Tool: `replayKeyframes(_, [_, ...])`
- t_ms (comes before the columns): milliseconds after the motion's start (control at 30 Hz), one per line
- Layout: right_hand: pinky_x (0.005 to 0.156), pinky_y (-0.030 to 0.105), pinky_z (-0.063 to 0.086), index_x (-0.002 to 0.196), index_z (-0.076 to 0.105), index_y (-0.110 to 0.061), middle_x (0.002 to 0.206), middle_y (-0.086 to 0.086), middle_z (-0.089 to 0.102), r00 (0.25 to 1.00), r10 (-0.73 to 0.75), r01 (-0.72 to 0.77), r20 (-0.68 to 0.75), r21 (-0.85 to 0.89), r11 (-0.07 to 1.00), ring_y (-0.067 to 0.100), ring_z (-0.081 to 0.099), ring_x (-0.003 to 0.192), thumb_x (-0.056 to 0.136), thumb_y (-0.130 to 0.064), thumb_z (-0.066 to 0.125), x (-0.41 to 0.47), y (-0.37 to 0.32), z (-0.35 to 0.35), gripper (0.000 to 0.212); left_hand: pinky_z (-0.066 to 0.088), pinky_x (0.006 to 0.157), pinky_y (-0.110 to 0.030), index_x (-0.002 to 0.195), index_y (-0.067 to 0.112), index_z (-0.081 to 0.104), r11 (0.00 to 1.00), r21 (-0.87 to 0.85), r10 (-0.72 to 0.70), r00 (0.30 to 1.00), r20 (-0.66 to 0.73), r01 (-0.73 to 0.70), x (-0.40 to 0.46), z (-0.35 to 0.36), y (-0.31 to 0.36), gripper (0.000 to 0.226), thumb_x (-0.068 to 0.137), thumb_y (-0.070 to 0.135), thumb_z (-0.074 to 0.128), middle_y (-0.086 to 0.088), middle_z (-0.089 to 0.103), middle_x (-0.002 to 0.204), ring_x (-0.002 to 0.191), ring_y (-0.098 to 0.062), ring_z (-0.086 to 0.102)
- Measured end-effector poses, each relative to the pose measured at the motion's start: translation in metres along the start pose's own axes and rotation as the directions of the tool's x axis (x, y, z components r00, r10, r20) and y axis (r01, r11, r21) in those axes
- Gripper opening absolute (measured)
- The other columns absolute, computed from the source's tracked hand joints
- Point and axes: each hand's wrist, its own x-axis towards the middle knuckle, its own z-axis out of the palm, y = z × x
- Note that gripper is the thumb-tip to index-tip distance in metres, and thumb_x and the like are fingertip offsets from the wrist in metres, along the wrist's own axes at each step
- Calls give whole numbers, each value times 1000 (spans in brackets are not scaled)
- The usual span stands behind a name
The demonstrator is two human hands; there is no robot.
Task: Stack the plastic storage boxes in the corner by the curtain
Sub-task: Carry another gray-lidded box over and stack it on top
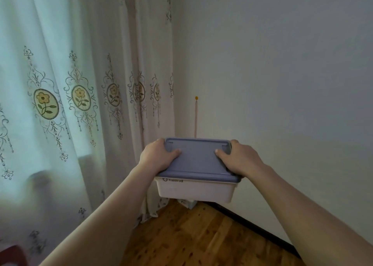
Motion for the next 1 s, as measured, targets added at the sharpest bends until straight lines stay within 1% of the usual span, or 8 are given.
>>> replayKeyframes(67, [69, 31, 44, 142, 41, -15, 122, 12, 62, 1000, 8, -8, 7, -6, 1000, 29, 61, 98, 90, -68, 43, 10, 9, 2, 75, 44, 69, -30, 120, 18, 55, 1000, -5, -1, 1000, 17, 1, 9, 10, 5, 63, 78, 65, 61, 6, 60, 100, 86, -17, 56])
replayKeyframes(200, [62, 30, 43, 138, 43, -14, 115, 11, 63, 1000, 20, -20, 17, -6, 1000, 23, 54, 82, 90, -68, 42, 29, 16, 8, 72, 50, 75, -33, 123, 17, 55, 1000, 3, 9, 1000, 24, -9, 30, 23, 7, 66, 79, 65, 61, -1, 65, 109, 94, -21, 60])
replayKeyframes(400, [69, 31, 46, 137, 44, -14, 118, 13, 63, 1000, 24, -24, 18, -41, 999, 30, 62, 97, 90, -67, 44, 75, 10, 30, 71, 45, 72, -31, 129, 15, 52, 1000, -3, 13, 999, 33, -12, 76, 44, -11, 71, 80, 65, 60, -4, 64, 115, 98, -23, 59])
replayKeyframes(600, [71, 35, 52, 137, 44, -14, 112, 11, 64, 999, 33, -32, 33, -37, 999, 28, 62, 91, 91, -66, 44, 138, -16, 63, 70, 42, 69, -31, 124, 14, 53, 999, -47, 4, 1000, 21, -3, 144, 58, -44, 65, 81, 61, 62, -4, 63, 111, 85, -18, 51])
replayKeyframes(733, [75, 35, 52, 137, 43, -13, 112, 13, 65, 999, 45, -44, 17, -48, 998, 31, 63, 95, 91, -67, 43, 188, -41, 86, 72, 40, 69, -32, 124, 10, 51, 998, -66, 4, 1000, -25, -6, 200, 58, -67, 63, 82, 57, 63, -8, 62, 111, 92, -25, 55])
replayKeyframes(800, [79, 40, 55, 135, 43, -12, 111, 14, 66, 998, 57, -56, 4, -42, 998, 32, 64, 95, 90, -68, 43, 211, -52, 97, 72, 41, 70, -32, 122, 11, 53, 997, -79, -5, 1000, -16, 4, 226, 60, -78, 61, 82, 57, 63, -8, 62, 110, 89, -24, 54])
replayKeyframes(900, [79, 41, 55, 132, 45, -12, 111, 16, 65, 997, 76, -76, -12, -63, 995, 34, 64, 94, 89, -68, 43, 235, -62, 110, 71, 42, 71, -32, 119, 12, 54, 995, -97, -11, 1000, 8, 11, 255, 66, -90, 59, 81, 56, 64, -7, 61, 108, 85, -22, 50])
replayKeyframes(1000, [79, 42, 55, 129, 46, -11, 111, 16, 65, 995, 100, -102, -19, -73, 992, 34, 64, 94, 89, -68, 44, 256, -68, 125, 69, 40, 70, -32, 120, 12, 53, 995, -98, 16, 999, 29, -13, 282, 76, -102, 60, 82, 56, 63, -8, 62, 109, 89, -25, 53])
